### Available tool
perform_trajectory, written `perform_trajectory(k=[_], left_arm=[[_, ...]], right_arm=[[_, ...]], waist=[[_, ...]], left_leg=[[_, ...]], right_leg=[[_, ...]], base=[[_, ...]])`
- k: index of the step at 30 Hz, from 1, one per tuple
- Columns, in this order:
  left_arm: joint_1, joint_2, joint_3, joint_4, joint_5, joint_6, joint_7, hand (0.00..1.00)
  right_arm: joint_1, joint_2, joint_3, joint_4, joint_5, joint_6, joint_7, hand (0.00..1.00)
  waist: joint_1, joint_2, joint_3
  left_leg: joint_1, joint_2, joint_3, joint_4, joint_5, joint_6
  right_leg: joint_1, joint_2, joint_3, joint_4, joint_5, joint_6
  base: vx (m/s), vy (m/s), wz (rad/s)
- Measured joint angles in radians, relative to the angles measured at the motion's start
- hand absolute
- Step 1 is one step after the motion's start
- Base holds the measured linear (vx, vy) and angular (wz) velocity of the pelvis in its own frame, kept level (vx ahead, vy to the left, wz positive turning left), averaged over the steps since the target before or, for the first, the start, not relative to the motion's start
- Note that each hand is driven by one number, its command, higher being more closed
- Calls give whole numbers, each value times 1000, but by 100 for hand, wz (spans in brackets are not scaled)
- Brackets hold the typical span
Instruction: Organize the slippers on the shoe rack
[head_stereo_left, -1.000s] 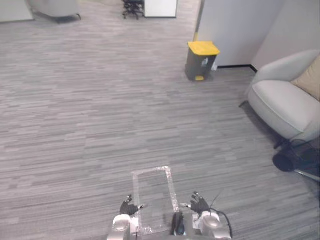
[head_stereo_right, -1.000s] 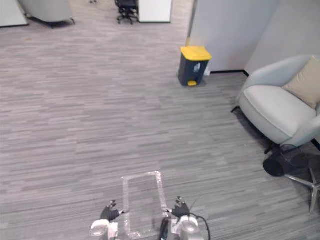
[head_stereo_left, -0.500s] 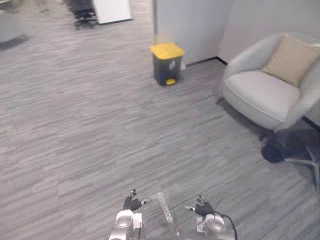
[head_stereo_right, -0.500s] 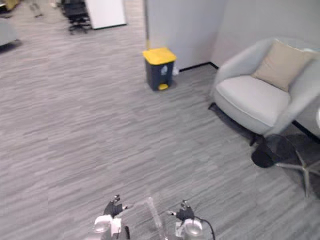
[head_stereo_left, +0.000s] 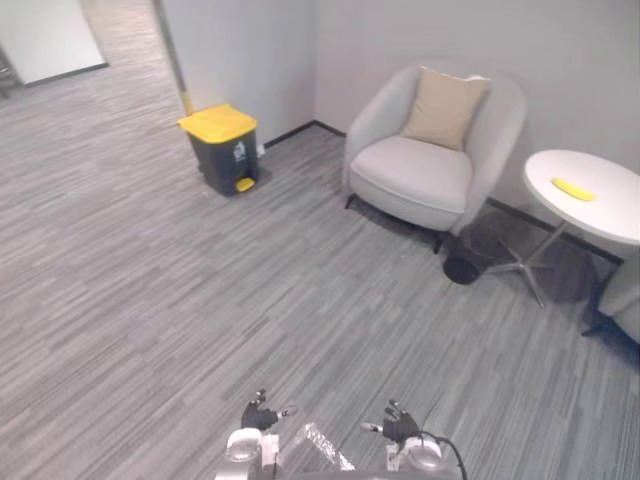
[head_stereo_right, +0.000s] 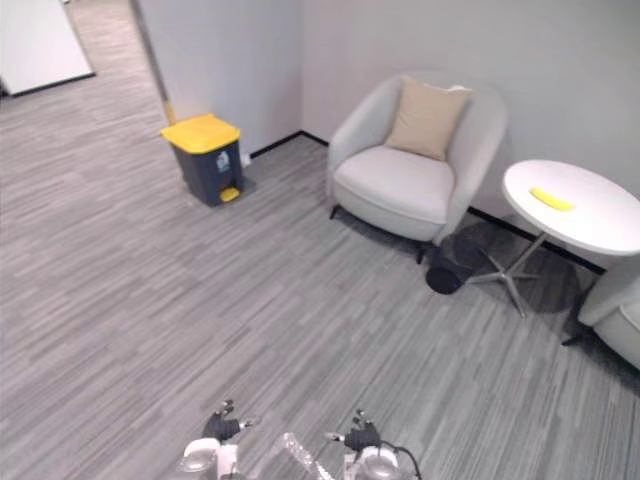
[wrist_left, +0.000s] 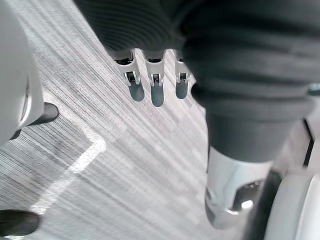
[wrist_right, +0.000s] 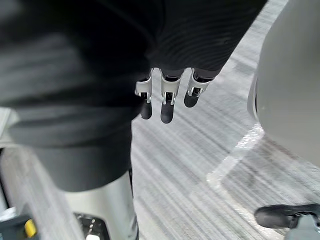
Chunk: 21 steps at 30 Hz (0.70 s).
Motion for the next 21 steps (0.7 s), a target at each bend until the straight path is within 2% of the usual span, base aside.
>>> perform_trajectory(k=[2, 4, 6, 7, 8, 9, 10, 11, 12, 13, 15, 16, 17, 18, 19, 21], left_arm=[[2, -1, -13, 0, 0, 0, -4, 0], [4, 1, -16, 0, 1, 0, -6, 0], [-3, 4, -14, -10, 1, -1, -8, 0], [-3, 4, -1, -25, 1, -2, -8, 0], [-2, 6, 35, -54, 1, -1, -9, 0], [1, 3, 45, -64, 1, -1, -8, 0], [6, -5, 66, -80, -1, -2, -8, 0], [10, -9, 79, -87, -1, -2, -8, 0], [14, -4, 84, -92, -1, -3, -8, 0], [17, -8, 89, -99, -1, -3, -9, 0], [17, -23, 94, -109, -1, -3, -9, 0], [22, -28, 89, -118, -5, -3, -9, 0], [27, -27, 89, -119, -14, -4, -9, 0], [40, -27, 88, -115, -30, -3, -8, 0], [41, -27, 89, -105, -41, -2, -8, 0], [48, -11, 106, -98, -41, -2, -2, 0]], right_arm=[[-17, -27, 1, 37, 0, 0, 0, 0], [-20, -37, 0, 44, 0, -1, 0, 0], [-23, -50, -3, 54, 2, -5, -1, 0], [-23, -49, -5, 53, 2, -7, -1, 0], [-20, -49, -3, 40, 2, -7, -4, 0], [-14, -51, 2, 29, 2, -7, -5, 0], [-1, -53, 3, 5, 3, -9, -8, 0], [2, -52, 3, -14, 4, -7, -10, 0], [3, -51, 2, -26, 5, -7, -13, 0], [5, -56, -1, -27, 7, -7, -17, 0], [4, -62, -1, -27, 12, 0, -19, 0], [4, -63, -1, -23, 14, 3, -18, 0], [3, -63, -3, -21, 14, 3, -18, 0], [3, -69, -4, -18, 14, 3, -17, 0], [3, -69, -23, -6, 14, 5, -19, 0], [24, -53, -30, -11, 14, 7, -17, 0]], waist=[[-6, 18, -3], [-10, 24, 0], [-10, 10, 19], [-6, 4, 30], [5, 7, 44], [10, 14, 48], [21, 42, 58], [27, 50, 60], [31, 40, 59], [31, 34, 56], [33, 31, 57], [38, 30, 55], [41, 36, 51], [38, 63, 38], [37, 88, 24], [42, 46, -3]], left_leg=[[5, 14, 0, -33, 26, -12], [14, 24, 1, -35, 28, -14], [-9, 47, 1, 81, 7, -41], [-43, 74, 1, 195, -11, -51], [-104, 137, -1, 397, -17, -49], [-125, 159, -4, 464, -15, -46], [-167, 202, -33, 596, 8, -13], [-193, 217, -60, 668, 44, 11], [-220, 210, -95, 716, 52, 17], [-217, 152, -149, 658, -26, 5], [-230, 64, -216, 549, -103, -2], [-215, -3, -295, 400, -108, -22], [-194, -25, -341, 313, -99, -23], [-170, -25, -392, 196, -60, -1], [-147, -4, -388, 161, -13, -22], [-118, -16, -344, 121, -12, -15]], right_leg=[[34, 39, 13, -108, 52, -9], [59, 56, 17, -153, 71, -12], [84, 64, 39, -176, 76, -15], [98, 74, 60, -186, 79, -22], [102, 98, 114, -182, 68, -41], [101, 109, 131, -176, 60, -53], [101, 140, 174, -161, 49, -59], [99, 154, 212, -148, 43, -68], [93, 153, 257, -137, 37, -75], [77, 136, 297, -115, 27, -81], [64, 118, 350, -106, 32, -88], [47, 107, 383, -93, 26, -74], [38, 109, 394, -88, 23, -67], [39, 134, 417, -89, 20, -50], [50, 161, 442, -87, 12, -35], [64, 136, 446, -93, 13, -16]], base=[[42, -84, -26], [23, -82, -18], [-33, -88, -26], [-50, -90, -75], [-46, -68, -93], [-50, -48, -127], [-21, -20, -112], [1, -3, -128], [57, 42, -120], [101, 52, -102], [103, 51, -82], [88, 102, -80], [110, 166, -85], [153, 218, -83], [177, 181, -82], [232, 123, -61]])
